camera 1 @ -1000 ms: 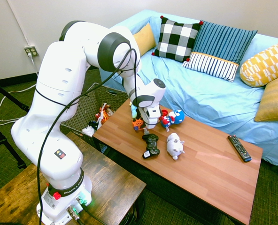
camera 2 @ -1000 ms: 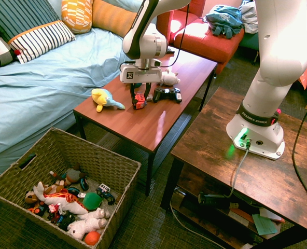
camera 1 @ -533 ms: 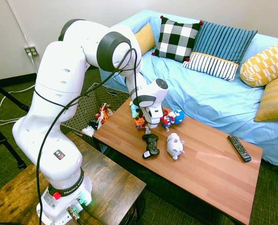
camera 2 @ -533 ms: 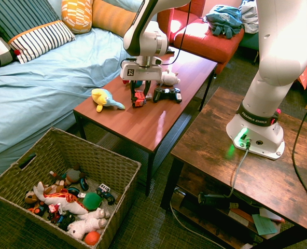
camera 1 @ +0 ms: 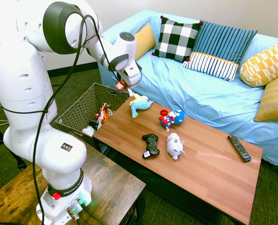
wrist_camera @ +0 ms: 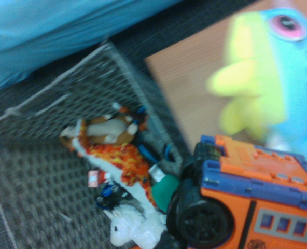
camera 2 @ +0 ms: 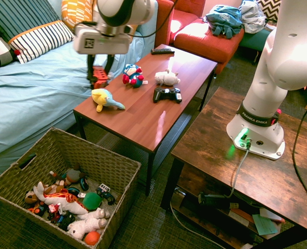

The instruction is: Put the toy car in the basket

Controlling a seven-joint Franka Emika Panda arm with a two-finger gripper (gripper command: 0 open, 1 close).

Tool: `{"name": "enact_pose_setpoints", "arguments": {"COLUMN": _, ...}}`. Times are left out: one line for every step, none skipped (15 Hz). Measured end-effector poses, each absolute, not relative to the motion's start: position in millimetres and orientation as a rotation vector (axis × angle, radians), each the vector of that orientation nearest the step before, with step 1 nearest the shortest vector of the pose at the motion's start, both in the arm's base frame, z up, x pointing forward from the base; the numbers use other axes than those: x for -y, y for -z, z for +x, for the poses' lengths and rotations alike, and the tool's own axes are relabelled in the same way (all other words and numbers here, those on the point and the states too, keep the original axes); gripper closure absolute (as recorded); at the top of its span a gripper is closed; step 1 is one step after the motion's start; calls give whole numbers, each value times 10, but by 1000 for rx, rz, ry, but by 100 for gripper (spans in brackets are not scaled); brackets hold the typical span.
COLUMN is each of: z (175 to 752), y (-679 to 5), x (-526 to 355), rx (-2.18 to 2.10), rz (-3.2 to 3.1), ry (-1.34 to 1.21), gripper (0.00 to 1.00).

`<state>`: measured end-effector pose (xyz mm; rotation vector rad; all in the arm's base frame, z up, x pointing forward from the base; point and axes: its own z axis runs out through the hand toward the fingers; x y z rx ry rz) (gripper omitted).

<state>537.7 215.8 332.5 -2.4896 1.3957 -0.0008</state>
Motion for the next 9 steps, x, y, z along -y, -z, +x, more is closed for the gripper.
{"name": "enact_pose_setpoints", "arguments": {"z": 5419, "y": -3362, "x": -2547, "rx": -1364, "rz": -2521, "ry": -13, "gripper": 100}}
{"name": "enact_pose_setpoints", "arguments": {"z": 5466, "y": -3283, "x": -2856, "rx": -1336, "rz": -2550, "ry": -35, "gripper": 100}}
{"name": "enact_pose_setpoints", "arguments": {"z": 5533, "y": -3135, "x": -3088, "rx": -1316, "rz": -2576, "ry": -62, "gripper": 100}}
{"name": "enact_pose_setpoints", "arguments": {"z": 5637, "y": -2941, "x": -3252, "rx": -1303, "rz": -2593, "ry": -85, "gripper": 100}}
{"name": "enact_pose_setpoints", "arguments": {"z": 5748, "y": -2775, "x": -3371, "rx": -1295, "rz": -2600, "ry": -109, "gripper": 100}}
{"name": "enact_pose_setpoints", "arguments": {"z": 5864, "y": -2672, "x": -3487, "rx": -1285, "rz": -2601, "ry": -134, "gripper": 0}}
{"name": "enact_pose_setpoints", "arguments": {"z": 5977, "y": -2638, "x": -3588, "rx": -1275, "rz": -2599, "ry": -152, "gripper": 0}}
{"name": "enact_pose_setpoints", "arguments": {"z": 6077, "y": -2640, "x": -3685, "rx": -1264, "rz": -2597, "ry": -168, "gripper": 0}}
{"name": "enact_pose_setpoints", "arguments": {"z": 6156, "y": -2651, "x": -3769, "rx": -1253, "rz": -2598, "ry": -181, "gripper": 0}}
